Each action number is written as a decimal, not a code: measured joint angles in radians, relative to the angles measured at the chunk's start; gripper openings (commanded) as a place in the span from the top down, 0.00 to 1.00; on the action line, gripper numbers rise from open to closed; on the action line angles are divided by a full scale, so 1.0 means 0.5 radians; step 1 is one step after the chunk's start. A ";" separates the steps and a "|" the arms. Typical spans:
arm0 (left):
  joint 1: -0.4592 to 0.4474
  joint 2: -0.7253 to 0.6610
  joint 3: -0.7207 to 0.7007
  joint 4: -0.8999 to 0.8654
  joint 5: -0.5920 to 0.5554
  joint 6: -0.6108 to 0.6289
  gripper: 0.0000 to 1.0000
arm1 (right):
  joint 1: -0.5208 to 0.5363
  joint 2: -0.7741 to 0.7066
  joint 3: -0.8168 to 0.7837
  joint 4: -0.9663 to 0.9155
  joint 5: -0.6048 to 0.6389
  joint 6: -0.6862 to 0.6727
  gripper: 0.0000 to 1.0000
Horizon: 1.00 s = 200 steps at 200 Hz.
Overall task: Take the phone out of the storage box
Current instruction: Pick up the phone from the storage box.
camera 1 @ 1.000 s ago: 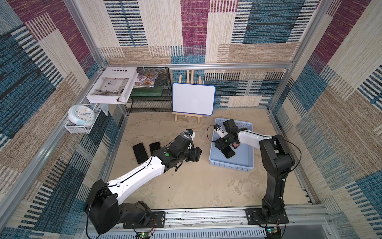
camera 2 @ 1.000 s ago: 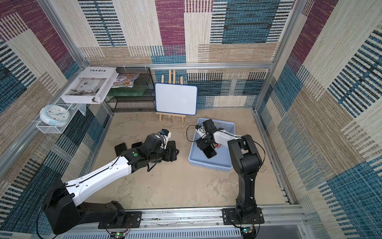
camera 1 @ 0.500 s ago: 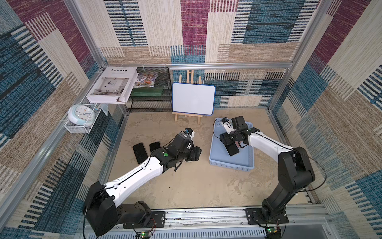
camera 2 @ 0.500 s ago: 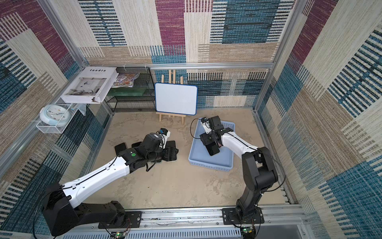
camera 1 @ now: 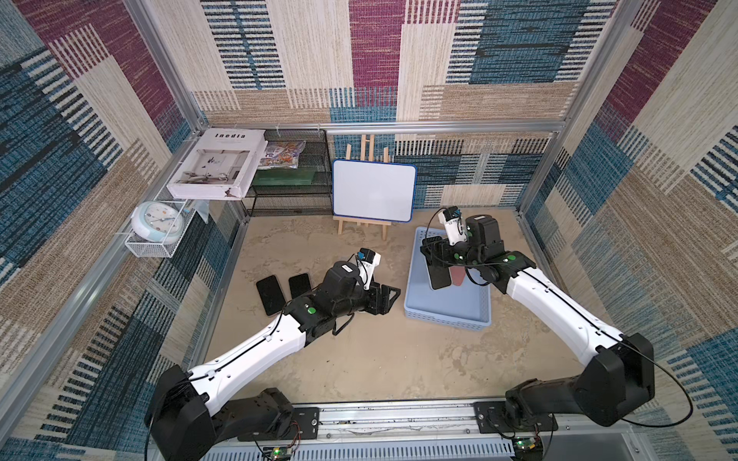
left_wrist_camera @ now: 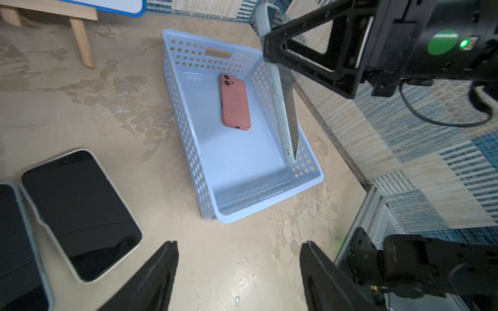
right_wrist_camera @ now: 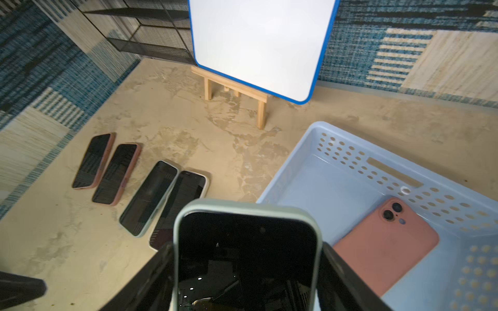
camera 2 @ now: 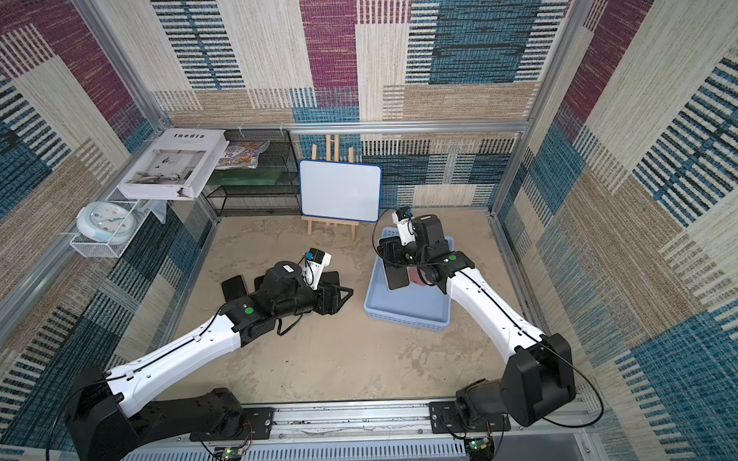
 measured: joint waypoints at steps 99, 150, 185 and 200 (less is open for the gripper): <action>-0.020 0.136 -0.050 0.441 0.186 -0.146 0.30 | 0.249 -0.011 0.092 0.025 -0.117 0.360 0.42; -0.025 0.343 0.034 0.549 0.205 -0.282 0.40 | 0.307 -0.069 0.062 0.012 -0.052 0.409 0.44; -0.050 0.458 0.101 0.616 0.211 -0.372 0.51 | 0.357 -0.098 0.059 -0.004 0.035 0.408 0.45; -0.054 0.495 0.112 0.649 0.211 -0.406 0.64 | 0.372 -0.109 0.053 -0.014 0.091 0.407 0.41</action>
